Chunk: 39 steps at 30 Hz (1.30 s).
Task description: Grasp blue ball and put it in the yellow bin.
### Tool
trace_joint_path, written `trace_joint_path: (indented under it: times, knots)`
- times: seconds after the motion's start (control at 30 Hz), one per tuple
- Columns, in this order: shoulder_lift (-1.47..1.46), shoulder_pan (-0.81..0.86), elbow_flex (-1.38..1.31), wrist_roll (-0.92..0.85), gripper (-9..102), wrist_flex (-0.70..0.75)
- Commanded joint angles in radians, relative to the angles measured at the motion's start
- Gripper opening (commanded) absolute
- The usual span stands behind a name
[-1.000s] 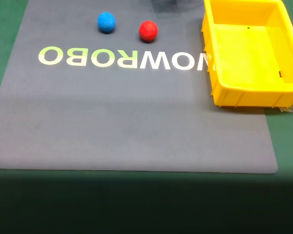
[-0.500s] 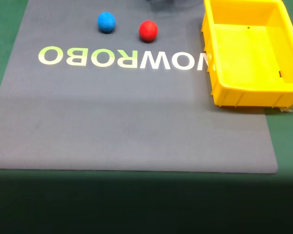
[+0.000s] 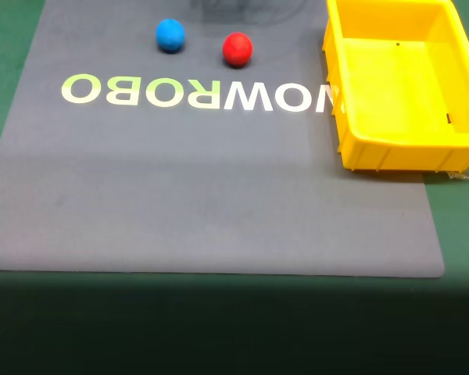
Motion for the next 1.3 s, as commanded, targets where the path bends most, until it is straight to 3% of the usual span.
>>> trace_joint_path:
  times: [0.0,0.47,0.8,1.27]
  knots:
    - [-0.198,0.061,-0.172,-0.008,32,-0.072]
    - [-0.689,0.115,-0.468,0.046,32,-0.241]
    - [-0.87,0.092,-0.508,0.06,32,-0.362]
    - [-1.06,0.055,-0.581,0.072,31,-0.425]
